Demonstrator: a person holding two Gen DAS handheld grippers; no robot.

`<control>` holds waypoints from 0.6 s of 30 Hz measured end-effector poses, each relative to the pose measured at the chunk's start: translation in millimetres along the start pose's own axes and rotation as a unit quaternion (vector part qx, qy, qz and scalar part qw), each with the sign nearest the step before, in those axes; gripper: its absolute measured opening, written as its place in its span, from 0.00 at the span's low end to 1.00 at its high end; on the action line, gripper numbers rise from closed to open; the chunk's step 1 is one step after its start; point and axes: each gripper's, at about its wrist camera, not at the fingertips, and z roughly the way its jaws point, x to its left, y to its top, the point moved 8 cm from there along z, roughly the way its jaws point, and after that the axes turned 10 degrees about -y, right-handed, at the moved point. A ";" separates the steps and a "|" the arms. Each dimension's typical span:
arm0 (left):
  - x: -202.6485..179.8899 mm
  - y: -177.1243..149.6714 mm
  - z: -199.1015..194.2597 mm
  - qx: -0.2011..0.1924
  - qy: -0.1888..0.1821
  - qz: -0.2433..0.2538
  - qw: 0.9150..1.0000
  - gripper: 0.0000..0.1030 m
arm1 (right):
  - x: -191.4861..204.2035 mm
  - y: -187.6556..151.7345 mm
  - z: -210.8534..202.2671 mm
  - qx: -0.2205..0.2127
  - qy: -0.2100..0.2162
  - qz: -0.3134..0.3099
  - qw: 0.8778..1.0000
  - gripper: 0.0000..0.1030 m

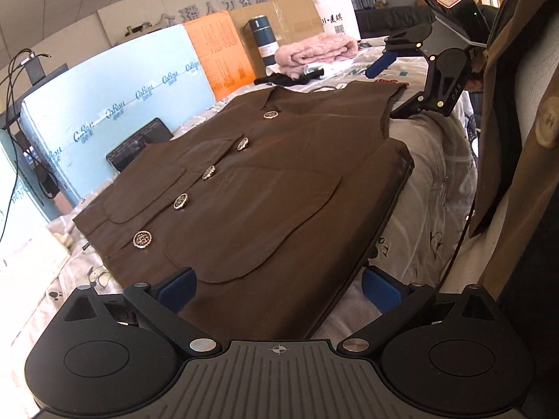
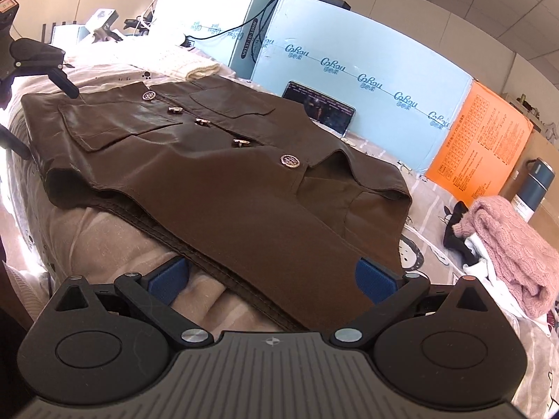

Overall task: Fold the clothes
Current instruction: 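Grasp the buttoned front edge with the left gripper while the right gripper grasps the shoulder, then lift and fold the jacket lengthwise over itself with both grippers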

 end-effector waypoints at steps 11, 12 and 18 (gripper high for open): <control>25.0 5.1 -7.5 -0.040 0.001 -0.050 0.998 0.77 | -19.3 10.8 23.2 -0.004 -0.022 0.038 0.999 0.98; 24.9 5.2 -6.6 -0.042 -0.006 -0.051 0.998 0.64 | -26.1 6.8 25.4 0.004 -0.033 0.046 0.998 0.98; 24.4 16.1 -7.4 -0.072 -0.022 -0.031 0.997 0.21 | -41.6 4.5 13.4 -0.027 -0.054 0.057 0.997 0.46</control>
